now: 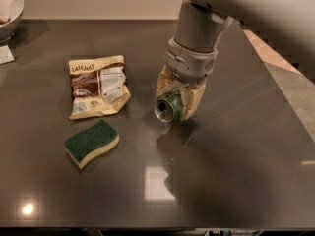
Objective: Place green can upright
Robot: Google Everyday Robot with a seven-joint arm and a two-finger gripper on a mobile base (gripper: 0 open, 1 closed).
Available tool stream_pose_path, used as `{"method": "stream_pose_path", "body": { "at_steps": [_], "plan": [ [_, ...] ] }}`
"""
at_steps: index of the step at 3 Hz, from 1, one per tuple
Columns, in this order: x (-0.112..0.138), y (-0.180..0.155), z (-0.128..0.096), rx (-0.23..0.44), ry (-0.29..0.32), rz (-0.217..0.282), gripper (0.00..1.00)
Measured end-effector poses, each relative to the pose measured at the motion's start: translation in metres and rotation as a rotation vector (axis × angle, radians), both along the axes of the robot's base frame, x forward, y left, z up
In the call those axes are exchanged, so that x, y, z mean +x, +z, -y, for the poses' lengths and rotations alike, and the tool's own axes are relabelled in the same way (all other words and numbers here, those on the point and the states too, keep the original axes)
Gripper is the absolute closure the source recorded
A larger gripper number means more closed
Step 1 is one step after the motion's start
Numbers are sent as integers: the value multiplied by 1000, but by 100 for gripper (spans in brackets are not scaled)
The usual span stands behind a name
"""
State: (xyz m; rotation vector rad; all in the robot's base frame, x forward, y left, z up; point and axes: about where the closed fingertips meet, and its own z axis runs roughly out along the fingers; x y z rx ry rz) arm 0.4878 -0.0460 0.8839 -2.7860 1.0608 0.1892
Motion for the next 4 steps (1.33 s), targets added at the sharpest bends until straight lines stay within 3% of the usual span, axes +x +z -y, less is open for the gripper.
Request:
{"method": "stream_pose_path", "body": {
  "at_steps": [1,2,3,4],
  "plan": [
    [3,28,9,155,-193,-78,100],
    [0,46,15,309,-353,-187,100],
    [-5,57,18,437,-462,-298,100],
    [-15,57,16,581,-529,-408,100]
  ]
}}
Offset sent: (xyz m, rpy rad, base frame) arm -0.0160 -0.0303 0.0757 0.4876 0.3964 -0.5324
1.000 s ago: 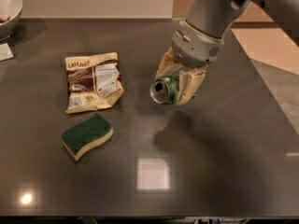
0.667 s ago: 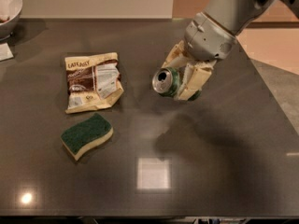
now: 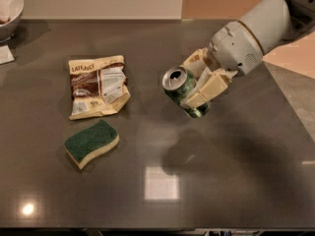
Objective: Place green can upright
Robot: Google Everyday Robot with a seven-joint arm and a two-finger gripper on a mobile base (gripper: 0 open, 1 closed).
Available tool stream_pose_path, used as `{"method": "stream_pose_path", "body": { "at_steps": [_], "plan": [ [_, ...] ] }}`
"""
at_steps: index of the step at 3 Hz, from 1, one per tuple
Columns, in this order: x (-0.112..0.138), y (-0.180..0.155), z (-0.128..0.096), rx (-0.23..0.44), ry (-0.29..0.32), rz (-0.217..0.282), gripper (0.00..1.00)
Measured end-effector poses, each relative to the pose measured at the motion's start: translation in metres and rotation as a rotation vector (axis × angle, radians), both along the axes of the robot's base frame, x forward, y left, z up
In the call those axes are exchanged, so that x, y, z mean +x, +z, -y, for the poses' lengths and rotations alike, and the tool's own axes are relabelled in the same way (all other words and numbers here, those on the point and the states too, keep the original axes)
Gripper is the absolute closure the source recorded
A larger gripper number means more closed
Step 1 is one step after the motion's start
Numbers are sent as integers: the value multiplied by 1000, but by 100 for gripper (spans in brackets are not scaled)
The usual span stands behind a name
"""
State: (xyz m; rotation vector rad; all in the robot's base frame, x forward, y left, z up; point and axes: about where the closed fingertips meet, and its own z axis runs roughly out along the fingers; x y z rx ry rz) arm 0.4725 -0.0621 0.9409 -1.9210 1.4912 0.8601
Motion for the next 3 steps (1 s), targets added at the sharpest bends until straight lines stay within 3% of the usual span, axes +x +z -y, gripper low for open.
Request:
{"method": "stream_pose_path", "body": {
  "at_steps": [1,3],
  "plan": [
    [-12,-6,-4,132,-52,-62,100],
    [-27,-23,-15,308,-159,-108,100]
  ]
}}
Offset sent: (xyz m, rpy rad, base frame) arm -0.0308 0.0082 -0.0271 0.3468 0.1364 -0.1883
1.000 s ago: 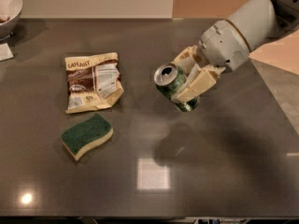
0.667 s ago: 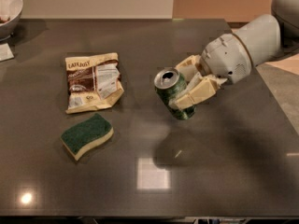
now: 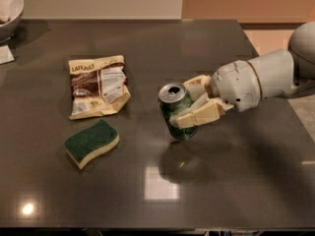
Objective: Place green can upright
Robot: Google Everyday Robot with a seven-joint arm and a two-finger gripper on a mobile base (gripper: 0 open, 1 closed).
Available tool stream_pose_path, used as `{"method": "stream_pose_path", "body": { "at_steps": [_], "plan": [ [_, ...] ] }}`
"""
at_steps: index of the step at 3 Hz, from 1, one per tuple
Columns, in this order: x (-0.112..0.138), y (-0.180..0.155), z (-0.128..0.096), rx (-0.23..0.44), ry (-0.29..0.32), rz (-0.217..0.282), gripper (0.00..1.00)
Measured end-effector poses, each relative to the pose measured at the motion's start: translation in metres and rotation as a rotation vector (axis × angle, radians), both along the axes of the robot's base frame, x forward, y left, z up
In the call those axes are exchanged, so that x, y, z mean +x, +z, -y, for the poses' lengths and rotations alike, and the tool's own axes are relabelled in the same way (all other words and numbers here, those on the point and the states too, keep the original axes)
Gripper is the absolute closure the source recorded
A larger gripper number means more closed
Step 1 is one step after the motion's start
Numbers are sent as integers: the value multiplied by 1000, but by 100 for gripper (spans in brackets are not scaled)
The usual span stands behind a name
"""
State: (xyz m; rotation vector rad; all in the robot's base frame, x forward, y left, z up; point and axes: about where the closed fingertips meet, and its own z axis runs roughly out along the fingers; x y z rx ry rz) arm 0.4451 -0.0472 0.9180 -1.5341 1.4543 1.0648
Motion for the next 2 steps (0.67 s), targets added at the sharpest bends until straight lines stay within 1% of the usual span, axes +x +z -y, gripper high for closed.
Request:
{"method": "stream_pose_path", "body": {
  "at_steps": [1,2],
  "plan": [
    [-3,-8,-5,71,-47,-13,100],
    [-4,-15,-7,130,-87,-1,100]
  ]
}}
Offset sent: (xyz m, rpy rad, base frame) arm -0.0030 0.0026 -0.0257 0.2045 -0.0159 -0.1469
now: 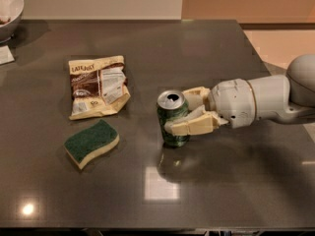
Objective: Place green can upright
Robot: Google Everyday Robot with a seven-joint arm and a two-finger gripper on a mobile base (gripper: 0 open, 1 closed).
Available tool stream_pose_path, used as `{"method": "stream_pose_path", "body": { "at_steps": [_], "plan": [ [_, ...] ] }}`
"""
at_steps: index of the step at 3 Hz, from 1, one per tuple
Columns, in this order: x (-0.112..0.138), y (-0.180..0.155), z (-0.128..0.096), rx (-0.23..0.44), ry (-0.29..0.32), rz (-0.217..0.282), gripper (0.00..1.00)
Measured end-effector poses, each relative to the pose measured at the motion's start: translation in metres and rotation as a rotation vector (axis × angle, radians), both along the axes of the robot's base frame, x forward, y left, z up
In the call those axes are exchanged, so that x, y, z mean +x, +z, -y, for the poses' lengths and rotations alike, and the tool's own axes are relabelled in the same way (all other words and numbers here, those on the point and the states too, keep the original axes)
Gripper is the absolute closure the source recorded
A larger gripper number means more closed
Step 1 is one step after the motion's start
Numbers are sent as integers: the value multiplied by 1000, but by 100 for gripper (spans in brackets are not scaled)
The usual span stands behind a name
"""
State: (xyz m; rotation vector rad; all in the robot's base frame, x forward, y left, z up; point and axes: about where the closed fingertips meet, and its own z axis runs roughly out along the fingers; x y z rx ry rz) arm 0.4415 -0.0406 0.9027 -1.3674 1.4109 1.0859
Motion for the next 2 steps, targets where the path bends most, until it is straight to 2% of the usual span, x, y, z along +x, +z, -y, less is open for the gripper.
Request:
{"method": "stream_pose_path", "body": {
  "at_steps": [2],
  "plan": [
    [4,-15,0,87,-55,42,100]
  ]
}}
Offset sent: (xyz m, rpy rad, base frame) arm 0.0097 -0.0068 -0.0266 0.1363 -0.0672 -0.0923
